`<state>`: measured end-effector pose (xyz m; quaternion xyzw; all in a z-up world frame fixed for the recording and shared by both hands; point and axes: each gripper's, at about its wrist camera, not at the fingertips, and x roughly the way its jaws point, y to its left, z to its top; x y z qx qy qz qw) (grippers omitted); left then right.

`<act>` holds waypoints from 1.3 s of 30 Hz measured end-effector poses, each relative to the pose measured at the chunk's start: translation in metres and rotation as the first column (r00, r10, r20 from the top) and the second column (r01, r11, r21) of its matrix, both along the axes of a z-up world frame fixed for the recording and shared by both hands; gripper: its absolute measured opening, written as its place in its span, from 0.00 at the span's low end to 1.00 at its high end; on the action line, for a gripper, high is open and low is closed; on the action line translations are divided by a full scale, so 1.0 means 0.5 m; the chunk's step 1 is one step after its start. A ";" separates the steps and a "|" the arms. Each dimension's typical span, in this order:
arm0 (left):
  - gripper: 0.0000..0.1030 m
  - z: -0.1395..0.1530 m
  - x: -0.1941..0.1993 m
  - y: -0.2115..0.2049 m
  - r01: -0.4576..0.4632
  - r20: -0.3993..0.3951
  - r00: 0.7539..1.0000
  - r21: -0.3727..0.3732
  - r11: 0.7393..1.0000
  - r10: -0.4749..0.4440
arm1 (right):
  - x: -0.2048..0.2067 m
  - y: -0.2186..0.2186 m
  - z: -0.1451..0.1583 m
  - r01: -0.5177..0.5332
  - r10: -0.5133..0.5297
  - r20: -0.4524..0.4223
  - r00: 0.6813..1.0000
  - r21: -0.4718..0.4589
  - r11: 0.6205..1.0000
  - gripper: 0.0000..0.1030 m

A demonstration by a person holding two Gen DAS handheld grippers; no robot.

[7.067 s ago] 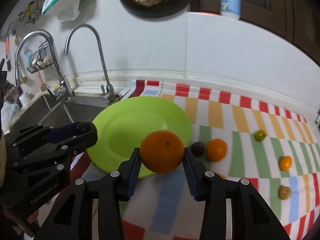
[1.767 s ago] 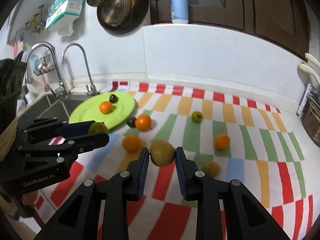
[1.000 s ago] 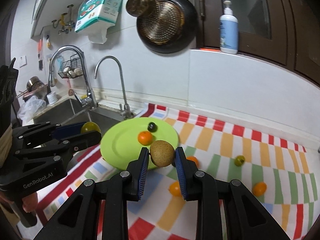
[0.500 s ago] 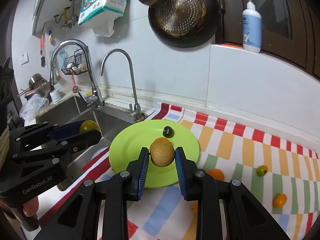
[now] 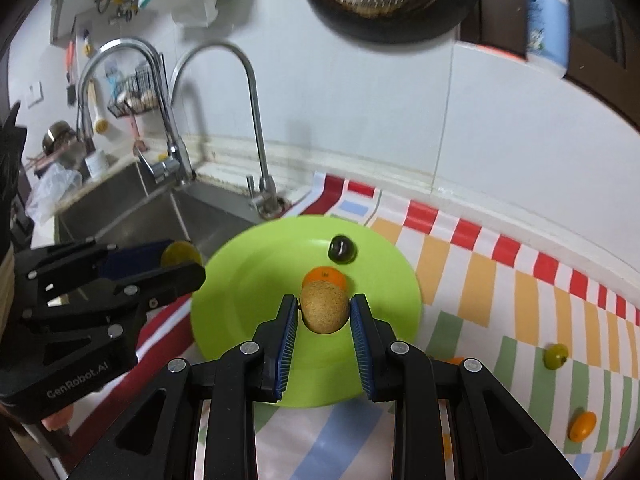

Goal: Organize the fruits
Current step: 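Lower the lime onto the green plate and open the left gripper while the right gripper carries the kiwi, then lower the kiwi onto the green plate and open the right gripper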

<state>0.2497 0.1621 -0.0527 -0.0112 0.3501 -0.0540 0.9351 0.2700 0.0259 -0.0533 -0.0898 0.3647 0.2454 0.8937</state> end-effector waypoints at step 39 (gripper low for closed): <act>0.52 0.076 -0.136 -0.089 -0.036 0.053 0.998 0.021 0.999 0.035 | -0.126 -0.151 0.065 0.162 -0.169 0.083 0.982 0.088 0.983 0.47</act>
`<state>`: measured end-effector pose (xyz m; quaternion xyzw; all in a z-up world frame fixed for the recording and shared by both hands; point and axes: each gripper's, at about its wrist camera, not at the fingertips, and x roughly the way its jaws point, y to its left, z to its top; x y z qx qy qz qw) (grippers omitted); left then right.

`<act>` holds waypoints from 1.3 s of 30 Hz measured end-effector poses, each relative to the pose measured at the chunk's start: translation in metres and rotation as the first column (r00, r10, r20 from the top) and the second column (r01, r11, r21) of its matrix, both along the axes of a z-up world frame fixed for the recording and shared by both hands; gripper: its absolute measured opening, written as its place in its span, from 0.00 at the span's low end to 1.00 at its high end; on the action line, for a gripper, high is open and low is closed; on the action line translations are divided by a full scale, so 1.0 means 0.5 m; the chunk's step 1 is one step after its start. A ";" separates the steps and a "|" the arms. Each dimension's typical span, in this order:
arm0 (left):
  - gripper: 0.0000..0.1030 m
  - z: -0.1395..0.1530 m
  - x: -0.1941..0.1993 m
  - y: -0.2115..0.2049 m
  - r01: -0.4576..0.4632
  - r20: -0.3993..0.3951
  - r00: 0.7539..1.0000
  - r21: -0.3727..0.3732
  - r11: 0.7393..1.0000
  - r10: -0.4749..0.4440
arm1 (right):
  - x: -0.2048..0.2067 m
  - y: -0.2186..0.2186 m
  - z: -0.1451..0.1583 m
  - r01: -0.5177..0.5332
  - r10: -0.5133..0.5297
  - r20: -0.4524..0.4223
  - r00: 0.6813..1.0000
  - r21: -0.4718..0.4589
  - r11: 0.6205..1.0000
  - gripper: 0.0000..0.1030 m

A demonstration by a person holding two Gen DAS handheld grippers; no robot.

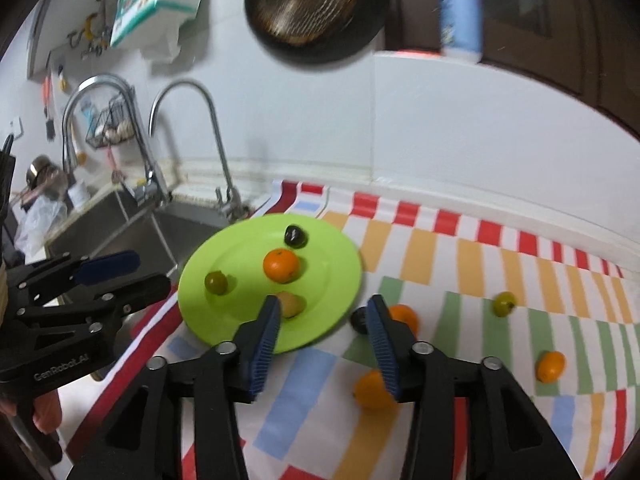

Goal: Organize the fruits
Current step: 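Lower the kiwi onto the green plate and open the right gripper, then grasp the orange with the left gripper while the right gripper grasps the yellowish round fruit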

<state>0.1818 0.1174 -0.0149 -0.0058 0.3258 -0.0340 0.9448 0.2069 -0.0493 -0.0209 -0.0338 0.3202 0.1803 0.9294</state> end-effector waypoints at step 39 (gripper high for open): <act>0.81 -0.042 -0.035 -0.239 0.083 0.046 0.995 0.056 0.995 -0.085 | -0.122 -0.292 -0.017 0.355 -0.353 0.057 0.934 -0.050 0.933 0.55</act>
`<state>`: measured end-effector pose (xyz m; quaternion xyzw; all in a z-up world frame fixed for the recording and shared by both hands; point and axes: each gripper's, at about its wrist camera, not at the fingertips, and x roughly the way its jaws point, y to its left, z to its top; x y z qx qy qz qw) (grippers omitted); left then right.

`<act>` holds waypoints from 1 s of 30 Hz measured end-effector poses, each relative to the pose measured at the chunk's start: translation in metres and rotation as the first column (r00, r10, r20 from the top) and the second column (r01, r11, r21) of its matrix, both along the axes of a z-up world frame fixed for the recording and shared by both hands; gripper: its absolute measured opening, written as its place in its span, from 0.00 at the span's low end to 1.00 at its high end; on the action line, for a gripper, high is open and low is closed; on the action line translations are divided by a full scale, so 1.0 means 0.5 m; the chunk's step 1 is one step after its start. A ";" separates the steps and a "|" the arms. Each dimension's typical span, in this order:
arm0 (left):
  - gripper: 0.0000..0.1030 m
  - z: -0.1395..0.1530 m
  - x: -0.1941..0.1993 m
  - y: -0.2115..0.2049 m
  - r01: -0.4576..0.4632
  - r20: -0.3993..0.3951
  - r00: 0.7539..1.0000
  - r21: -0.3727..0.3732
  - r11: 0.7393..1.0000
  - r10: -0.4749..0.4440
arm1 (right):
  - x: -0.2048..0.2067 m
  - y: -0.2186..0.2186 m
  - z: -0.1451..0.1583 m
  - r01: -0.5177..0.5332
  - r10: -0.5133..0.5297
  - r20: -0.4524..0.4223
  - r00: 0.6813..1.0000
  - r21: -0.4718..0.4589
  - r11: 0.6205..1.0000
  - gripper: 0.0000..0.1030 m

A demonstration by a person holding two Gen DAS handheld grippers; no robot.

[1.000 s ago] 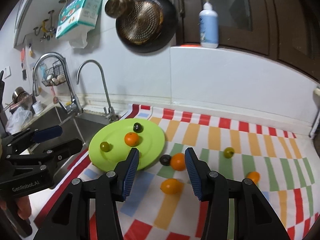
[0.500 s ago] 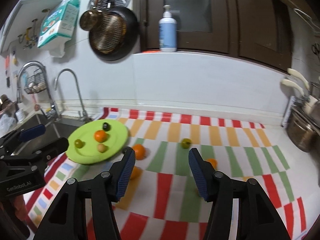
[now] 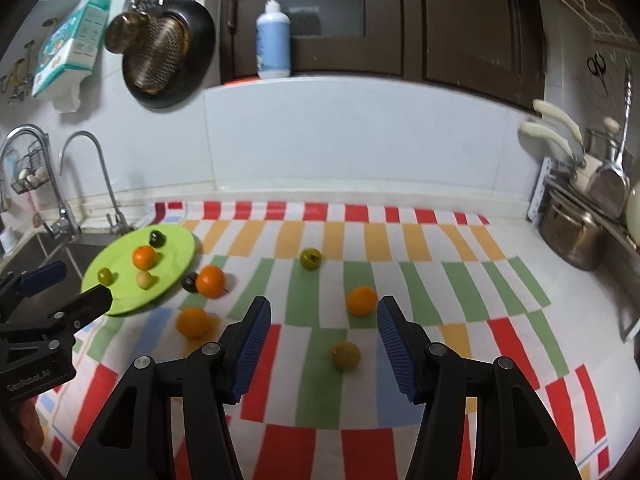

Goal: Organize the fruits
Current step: 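Grasp the orange with the left gripper while the right gripper grasps the yellowish round fruit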

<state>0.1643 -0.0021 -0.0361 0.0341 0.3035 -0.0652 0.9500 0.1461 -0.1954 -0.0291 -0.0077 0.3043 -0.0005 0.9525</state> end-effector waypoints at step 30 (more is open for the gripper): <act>0.73 -0.131 0.127 -0.051 0.091 -0.174 0.981 0.038 0.995 -0.083 | 0.088 -0.040 -0.149 0.046 -0.038 -0.227 0.973 0.030 0.998 0.50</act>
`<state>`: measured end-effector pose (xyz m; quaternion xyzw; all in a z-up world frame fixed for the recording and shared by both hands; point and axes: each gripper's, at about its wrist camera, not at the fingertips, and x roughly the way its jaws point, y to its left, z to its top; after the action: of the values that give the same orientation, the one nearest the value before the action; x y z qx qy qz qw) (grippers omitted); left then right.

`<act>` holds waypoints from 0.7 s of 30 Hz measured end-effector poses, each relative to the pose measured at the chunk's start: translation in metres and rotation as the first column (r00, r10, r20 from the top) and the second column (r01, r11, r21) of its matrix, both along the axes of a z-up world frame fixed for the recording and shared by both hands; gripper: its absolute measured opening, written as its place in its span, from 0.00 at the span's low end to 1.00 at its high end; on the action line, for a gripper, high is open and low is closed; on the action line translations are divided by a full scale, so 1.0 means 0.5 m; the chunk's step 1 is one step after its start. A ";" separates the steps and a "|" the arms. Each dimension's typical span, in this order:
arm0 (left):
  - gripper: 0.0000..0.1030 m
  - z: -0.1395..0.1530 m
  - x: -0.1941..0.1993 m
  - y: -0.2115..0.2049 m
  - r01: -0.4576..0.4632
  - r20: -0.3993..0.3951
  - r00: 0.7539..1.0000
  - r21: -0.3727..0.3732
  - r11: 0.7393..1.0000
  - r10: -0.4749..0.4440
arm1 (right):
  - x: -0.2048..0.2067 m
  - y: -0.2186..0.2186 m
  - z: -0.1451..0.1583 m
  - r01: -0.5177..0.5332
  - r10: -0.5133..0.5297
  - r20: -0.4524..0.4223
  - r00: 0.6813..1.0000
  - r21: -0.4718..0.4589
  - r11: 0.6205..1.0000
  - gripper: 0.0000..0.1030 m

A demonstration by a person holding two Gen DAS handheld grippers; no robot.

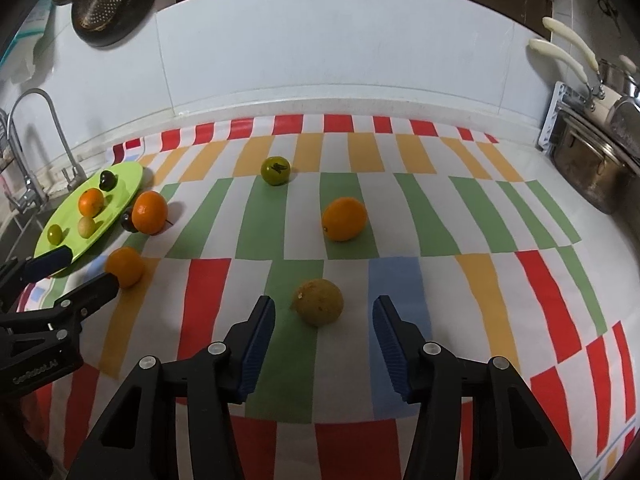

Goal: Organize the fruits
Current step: 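Grasp the orange with the left gripper while the right gripper grasps the yellowish round fruit, then carry the orange toward the plate with the left gripper while the right gripper lifts fruit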

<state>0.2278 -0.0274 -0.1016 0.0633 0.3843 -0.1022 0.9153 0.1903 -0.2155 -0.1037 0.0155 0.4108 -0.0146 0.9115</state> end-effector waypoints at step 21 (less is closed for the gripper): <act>0.33 -0.025 0.027 -0.027 0.074 -0.040 0.996 -0.021 0.997 -0.074 | 0.020 0.012 -0.005 -0.030 0.030 -0.023 0.999 -0.005 1.000 0.29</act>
<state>0.2411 -0.0408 -0.1140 0.0667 0.3992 -0.1410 0.9035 0.2004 -0.2097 -0.1062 0.0069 0.4215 -0.0022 0.9068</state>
